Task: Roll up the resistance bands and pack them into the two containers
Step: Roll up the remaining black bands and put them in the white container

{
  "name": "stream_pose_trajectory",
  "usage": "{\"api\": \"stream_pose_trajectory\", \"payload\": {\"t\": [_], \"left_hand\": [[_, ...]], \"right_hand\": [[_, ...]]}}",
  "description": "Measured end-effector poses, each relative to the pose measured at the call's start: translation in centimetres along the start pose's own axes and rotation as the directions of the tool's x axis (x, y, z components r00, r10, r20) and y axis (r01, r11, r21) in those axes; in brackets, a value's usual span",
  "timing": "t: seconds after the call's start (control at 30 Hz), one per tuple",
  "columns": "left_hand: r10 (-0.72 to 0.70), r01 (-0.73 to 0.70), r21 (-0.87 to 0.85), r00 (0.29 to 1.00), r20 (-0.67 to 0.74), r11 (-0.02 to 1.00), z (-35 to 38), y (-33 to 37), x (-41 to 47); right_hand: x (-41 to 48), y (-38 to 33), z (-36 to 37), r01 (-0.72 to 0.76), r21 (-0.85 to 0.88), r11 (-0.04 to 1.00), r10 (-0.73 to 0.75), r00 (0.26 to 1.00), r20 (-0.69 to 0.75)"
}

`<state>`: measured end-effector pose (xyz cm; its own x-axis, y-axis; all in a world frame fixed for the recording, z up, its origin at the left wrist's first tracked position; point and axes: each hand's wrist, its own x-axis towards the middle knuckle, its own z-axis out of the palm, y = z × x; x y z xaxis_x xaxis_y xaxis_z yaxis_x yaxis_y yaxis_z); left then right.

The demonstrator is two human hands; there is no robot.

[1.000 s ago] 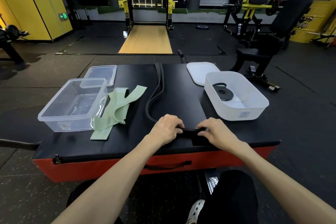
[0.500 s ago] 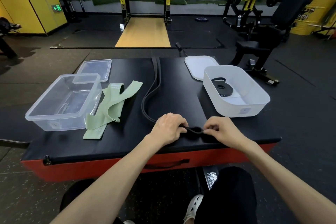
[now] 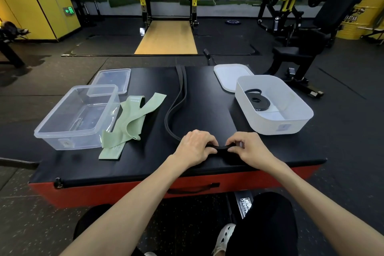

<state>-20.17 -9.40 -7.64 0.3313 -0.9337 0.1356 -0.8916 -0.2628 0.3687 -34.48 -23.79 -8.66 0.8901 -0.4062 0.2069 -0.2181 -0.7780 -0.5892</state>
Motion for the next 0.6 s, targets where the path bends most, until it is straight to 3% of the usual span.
{"api": "stream_pose_trajectory", "payload": {"t": [0.13,0.27,0.6], "left_hand": [[0.019,-0.016,-0.06,0.999,0.047,0.998,-0.4,-0.5,0.1],[0.029,-0.017,-0.144,0.996,0.086,0.989,-0.9,-1.2,0.0],[0.05,-0.05,-0.071,0.999,0.0,0.996,-0.6,-0.6,-0.1]], "right_hand": [[1.2,0.1,0.0,0.05,-0.072,0.996,-0.047,0.998,0.041],[1.1,0.2,0.0,-0.008,-0.032,0.999,0.009,0.999,0.038],[0.9,-1.0,-0.1,0.092,-0.13,0.987,-0.08,0.992,0.098]]}}
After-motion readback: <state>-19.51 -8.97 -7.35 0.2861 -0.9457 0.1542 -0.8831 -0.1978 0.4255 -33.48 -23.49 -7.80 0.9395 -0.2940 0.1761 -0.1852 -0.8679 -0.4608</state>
